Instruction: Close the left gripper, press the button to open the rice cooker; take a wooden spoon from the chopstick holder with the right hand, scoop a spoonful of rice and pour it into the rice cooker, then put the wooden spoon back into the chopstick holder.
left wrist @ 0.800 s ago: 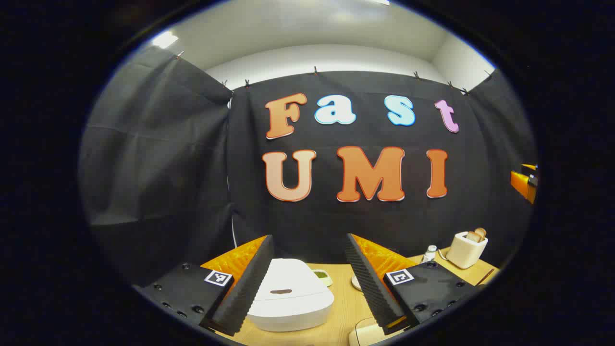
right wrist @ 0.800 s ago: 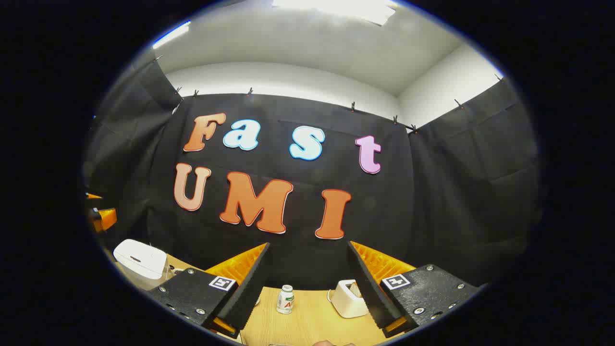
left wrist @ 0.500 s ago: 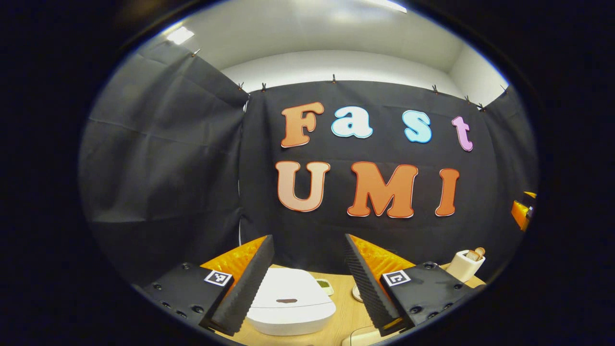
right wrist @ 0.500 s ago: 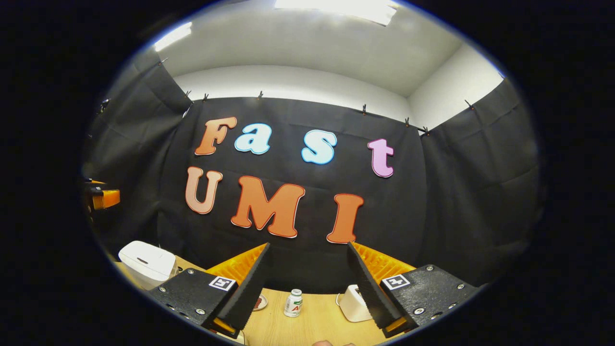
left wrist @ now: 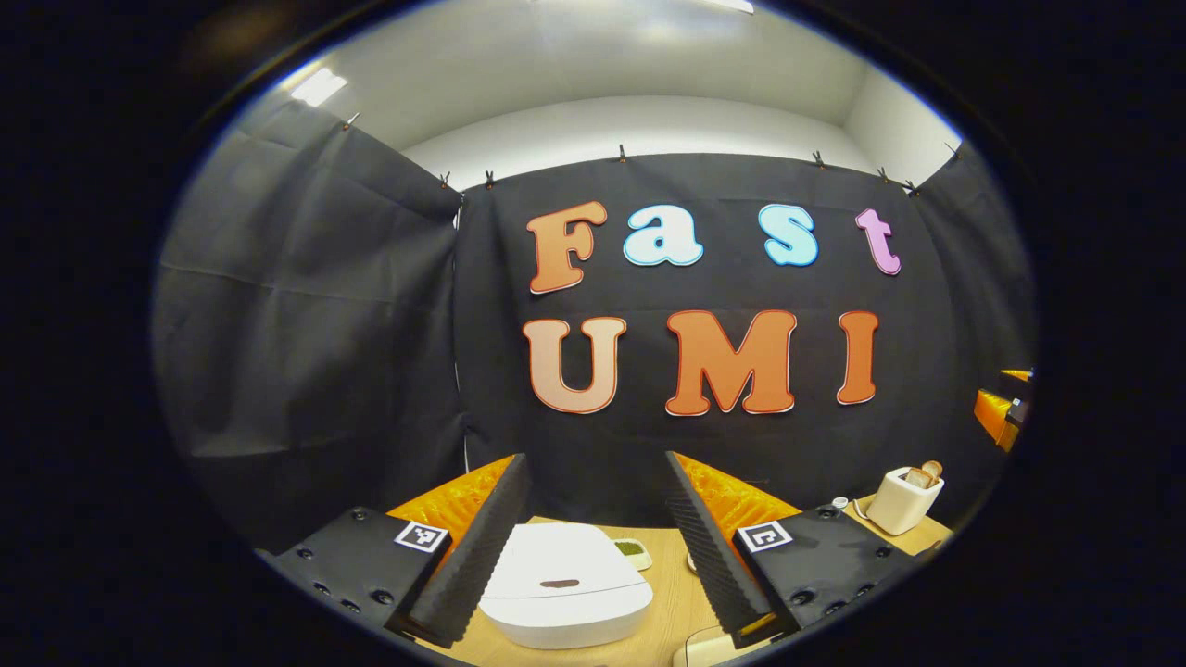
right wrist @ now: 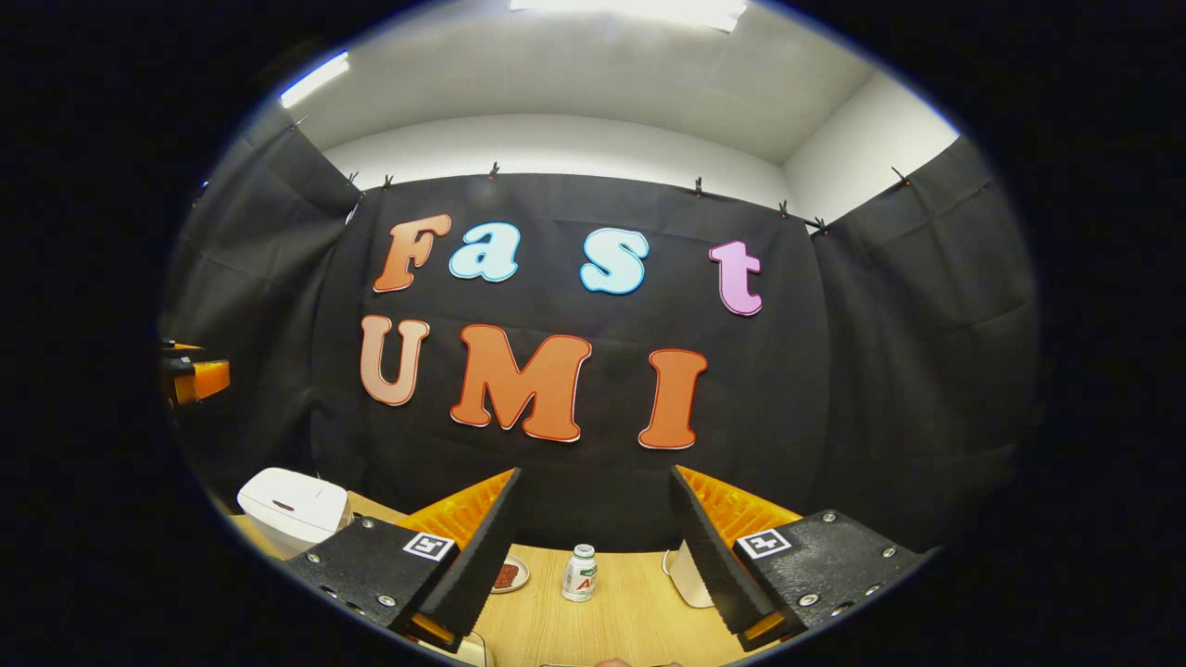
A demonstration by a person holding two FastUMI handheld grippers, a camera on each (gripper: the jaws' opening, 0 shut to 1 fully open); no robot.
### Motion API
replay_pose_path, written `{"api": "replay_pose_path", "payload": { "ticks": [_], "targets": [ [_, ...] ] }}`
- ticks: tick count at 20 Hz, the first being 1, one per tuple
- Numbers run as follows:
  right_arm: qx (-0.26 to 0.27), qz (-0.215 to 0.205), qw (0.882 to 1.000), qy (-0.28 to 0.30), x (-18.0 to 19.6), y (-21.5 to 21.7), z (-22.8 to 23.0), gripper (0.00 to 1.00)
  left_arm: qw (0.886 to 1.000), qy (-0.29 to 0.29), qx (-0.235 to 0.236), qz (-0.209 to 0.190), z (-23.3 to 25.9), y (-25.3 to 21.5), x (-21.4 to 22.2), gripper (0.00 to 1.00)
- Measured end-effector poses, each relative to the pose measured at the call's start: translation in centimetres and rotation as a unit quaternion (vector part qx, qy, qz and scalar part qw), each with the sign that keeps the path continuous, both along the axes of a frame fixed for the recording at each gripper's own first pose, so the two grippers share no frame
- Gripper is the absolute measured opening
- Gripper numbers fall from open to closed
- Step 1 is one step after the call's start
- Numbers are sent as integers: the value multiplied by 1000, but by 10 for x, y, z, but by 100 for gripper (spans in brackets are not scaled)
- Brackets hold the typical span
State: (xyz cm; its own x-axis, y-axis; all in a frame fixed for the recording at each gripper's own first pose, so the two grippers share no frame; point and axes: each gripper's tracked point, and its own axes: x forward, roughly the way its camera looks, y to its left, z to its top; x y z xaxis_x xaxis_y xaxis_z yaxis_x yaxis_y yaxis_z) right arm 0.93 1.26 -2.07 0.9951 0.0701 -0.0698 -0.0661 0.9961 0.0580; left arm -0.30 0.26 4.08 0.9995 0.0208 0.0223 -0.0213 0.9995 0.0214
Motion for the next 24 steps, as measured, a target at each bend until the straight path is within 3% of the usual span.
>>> {"api": "replay_pose_path", "payload": {
  "ticks": [9, 14, 16, 19, 24],
  "targets": [
    [-11, -21, 1000, 15, -2, -13, -9, 95, 1000, -8, -13, 0, 30, 20, 22, 97],
    [-18, -29, 999, 16, -3, -20, -8, 95, 999, 5, 21, 30, 28, 43, 37, 33],
    [-21, -34, 999, 17, -5, -23, -8, 95, 999, 20, 7, 30, 22, 43, 45, 8],
    [-27, -42, 999, 19, -6, -30, -8, 95, 995, 82, -53, 13, -1, 43, 62, 5],
    [-39, -64, 997, 25, -16, -50, -8, 95, 970, 207, -126, 20, -53, 63, 82, 4]
  ]
}}
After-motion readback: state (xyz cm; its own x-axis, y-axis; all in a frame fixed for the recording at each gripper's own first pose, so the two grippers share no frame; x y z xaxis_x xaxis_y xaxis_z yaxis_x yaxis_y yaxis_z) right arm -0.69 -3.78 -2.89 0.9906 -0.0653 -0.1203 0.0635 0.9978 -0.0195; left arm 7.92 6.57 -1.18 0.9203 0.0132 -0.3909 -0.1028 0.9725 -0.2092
